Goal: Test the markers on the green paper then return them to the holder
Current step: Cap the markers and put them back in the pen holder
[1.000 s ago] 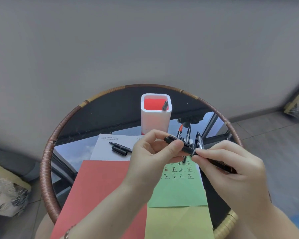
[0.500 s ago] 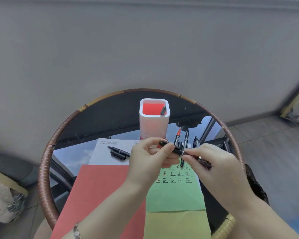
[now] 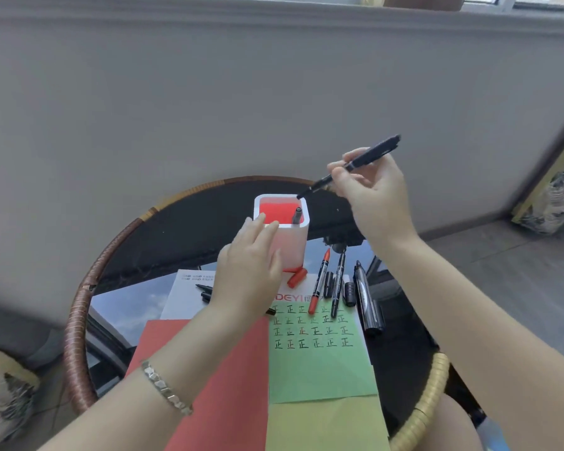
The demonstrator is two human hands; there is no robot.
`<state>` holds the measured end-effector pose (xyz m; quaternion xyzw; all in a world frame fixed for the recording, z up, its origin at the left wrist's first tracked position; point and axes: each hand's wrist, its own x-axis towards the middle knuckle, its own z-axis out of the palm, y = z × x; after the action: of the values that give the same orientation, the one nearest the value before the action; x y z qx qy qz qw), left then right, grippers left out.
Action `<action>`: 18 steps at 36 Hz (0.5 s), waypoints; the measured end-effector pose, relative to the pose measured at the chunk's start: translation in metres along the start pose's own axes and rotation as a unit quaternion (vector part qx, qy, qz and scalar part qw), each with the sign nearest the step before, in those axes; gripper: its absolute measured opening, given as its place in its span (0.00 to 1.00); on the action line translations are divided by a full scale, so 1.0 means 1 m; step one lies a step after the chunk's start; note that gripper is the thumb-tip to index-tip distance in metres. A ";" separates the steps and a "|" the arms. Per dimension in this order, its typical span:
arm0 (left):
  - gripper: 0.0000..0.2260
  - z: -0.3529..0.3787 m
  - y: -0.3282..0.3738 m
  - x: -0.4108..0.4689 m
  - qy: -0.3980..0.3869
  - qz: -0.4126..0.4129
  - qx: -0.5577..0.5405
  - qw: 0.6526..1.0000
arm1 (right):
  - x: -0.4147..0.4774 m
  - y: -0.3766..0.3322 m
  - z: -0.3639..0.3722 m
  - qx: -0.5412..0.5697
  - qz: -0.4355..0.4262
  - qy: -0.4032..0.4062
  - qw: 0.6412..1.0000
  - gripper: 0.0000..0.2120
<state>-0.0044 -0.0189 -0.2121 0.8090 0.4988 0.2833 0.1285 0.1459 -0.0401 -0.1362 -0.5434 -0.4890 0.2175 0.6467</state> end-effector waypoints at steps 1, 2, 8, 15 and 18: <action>0.20 0.000 -0.001 -0.001 -0.001 0.003 0.001 1.000 | 0.001 0.004 0.006 -0.030 -0.007 -0.009 0.999 0.10; 0.21 0.001 -0.001 -0.001 -0.001 0.004 -0.001 1.000 | 0.002 0.009 0.012 -0.067 -0.017 -0.020 0.997 0.10; 0.22 0.002 -0.002 -0.003 0.003 0.008 -0.014 1.000 | -0.001 0.034 0.036 -0.212 -0.052 -0.070 0.973 0.04; 0.22 0.006 -0.005 -0.002 0.030 0.030 -0.008 0.999 | -0.004 0.033 0.019 -0.257 -0.034 -0.131 0.957 0.12; 0.21 0.009 -0.008 -0.001 0.039 0.043 -0.003 0.998 | -0.015 0.036 -0.011 -0.293 -0.043 -0.118 0.948 0.15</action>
<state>-0.0052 -0.0152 -0.2233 0.8175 0.4675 0.3215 0.0987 0.1577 -0.0461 -0.1744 -0.6577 -0.6269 0.0992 0.4057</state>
